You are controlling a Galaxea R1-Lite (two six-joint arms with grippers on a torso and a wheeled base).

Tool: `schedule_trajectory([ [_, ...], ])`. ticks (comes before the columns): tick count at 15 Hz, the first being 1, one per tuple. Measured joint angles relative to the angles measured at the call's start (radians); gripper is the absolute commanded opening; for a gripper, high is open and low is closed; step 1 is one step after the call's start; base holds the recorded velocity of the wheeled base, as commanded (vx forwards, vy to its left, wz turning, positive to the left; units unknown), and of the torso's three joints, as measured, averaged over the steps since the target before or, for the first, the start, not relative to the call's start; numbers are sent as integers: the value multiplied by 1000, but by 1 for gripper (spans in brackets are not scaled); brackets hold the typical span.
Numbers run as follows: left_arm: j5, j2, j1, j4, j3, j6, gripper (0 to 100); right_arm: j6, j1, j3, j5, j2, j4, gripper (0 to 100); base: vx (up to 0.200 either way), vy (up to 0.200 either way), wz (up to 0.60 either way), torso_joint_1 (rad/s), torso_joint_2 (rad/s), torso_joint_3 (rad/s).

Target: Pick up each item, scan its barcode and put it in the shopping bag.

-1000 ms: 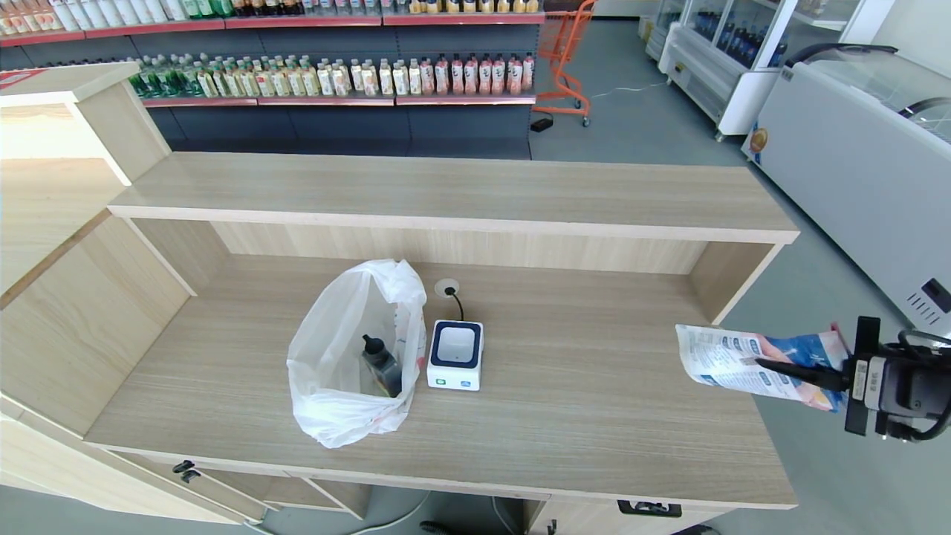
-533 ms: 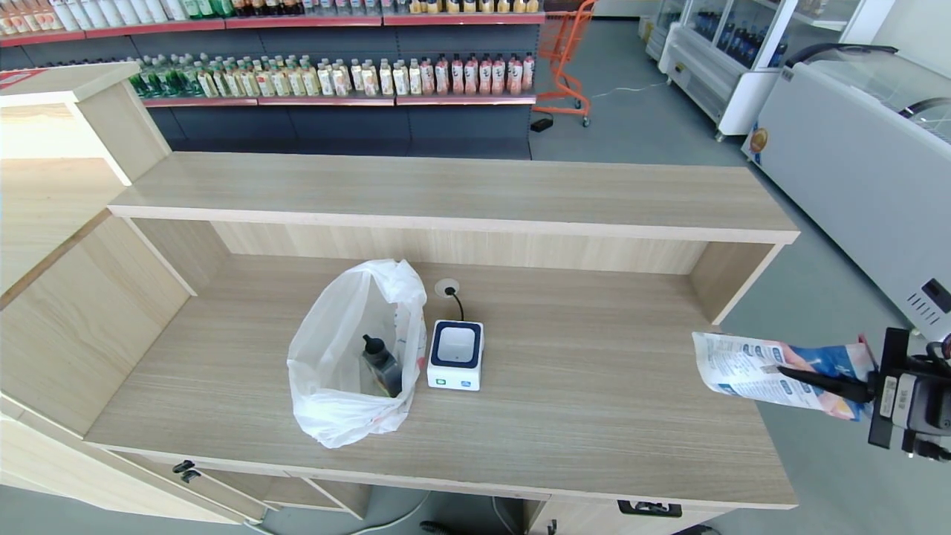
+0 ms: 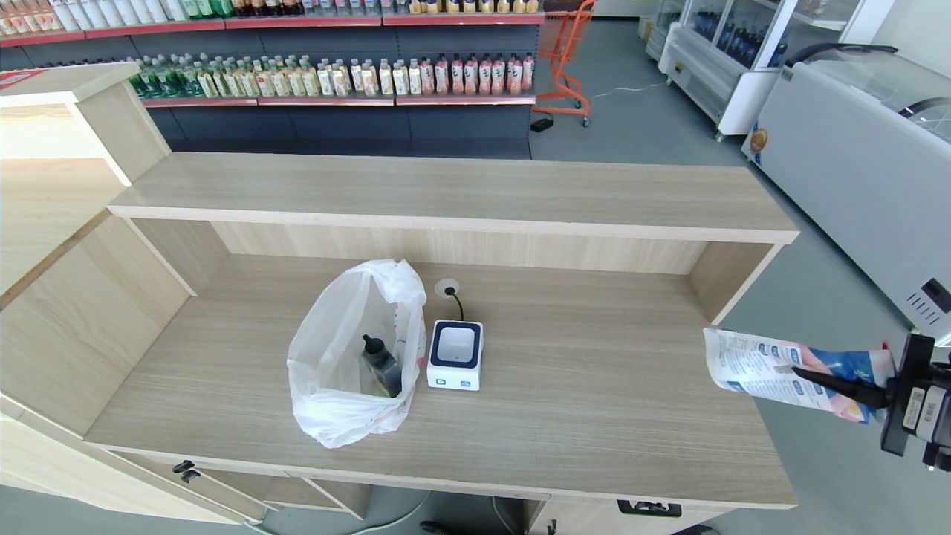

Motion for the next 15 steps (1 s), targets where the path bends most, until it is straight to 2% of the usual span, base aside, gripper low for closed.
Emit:
schedule_trajectory([
  [3, 0, 0, 0, 0, 0, 14, 100, 40, -1, 2, 4, 1, 0, 0, 0, 0, 0, 0, 0, 0],
  [6, 0, 0, 0, 0, 0, 15, 100, 47, 0, 4, 6, 12, 0, 0, 0, 0, 0, 0, 0, 0],
  [10, 0, 0, 0, 0, 0, 1, 100, 100, 5, 8, 29, 22, 2, 0, 0, 200, 0, -2, 0, 4],
  [15, 0, 0, 0, 0, 0, 0, 100, 168, 94, 3, 51, 26, 0, 0, 0, 200, 0, 2, 6, 3],
])
